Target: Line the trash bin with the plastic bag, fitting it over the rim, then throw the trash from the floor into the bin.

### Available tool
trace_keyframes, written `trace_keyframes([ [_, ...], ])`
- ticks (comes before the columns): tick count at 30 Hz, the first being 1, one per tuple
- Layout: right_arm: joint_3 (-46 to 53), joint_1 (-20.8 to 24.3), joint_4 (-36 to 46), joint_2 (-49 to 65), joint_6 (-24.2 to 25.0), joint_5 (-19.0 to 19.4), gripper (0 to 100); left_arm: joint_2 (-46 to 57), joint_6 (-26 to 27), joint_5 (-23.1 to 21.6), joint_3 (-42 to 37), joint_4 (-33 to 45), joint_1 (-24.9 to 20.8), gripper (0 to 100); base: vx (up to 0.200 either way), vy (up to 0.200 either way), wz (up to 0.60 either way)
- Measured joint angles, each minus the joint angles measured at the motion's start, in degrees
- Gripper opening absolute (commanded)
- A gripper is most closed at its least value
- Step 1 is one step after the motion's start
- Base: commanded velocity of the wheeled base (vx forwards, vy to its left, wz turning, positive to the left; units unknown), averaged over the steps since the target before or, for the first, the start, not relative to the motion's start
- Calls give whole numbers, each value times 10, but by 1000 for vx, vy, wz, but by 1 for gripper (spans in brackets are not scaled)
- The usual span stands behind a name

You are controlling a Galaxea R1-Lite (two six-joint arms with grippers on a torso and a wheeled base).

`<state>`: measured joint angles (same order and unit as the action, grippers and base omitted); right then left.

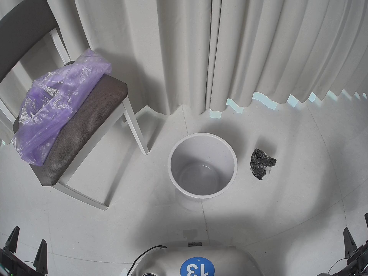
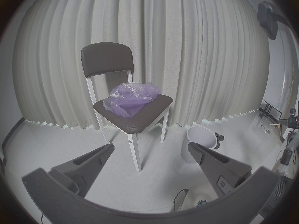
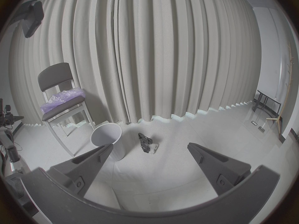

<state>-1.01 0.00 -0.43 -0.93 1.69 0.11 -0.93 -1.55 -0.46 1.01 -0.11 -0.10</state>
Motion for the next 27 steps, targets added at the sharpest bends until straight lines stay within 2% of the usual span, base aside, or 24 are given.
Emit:
trace_keyframes([
  [21,0,1,-1,0,8,1,100,0,-1,-2,0,0,0,100,0,0,0],
  [27,0,0,0,0,-28,11,100,0,6,-2,0,0,1,100,0,0,0],
])
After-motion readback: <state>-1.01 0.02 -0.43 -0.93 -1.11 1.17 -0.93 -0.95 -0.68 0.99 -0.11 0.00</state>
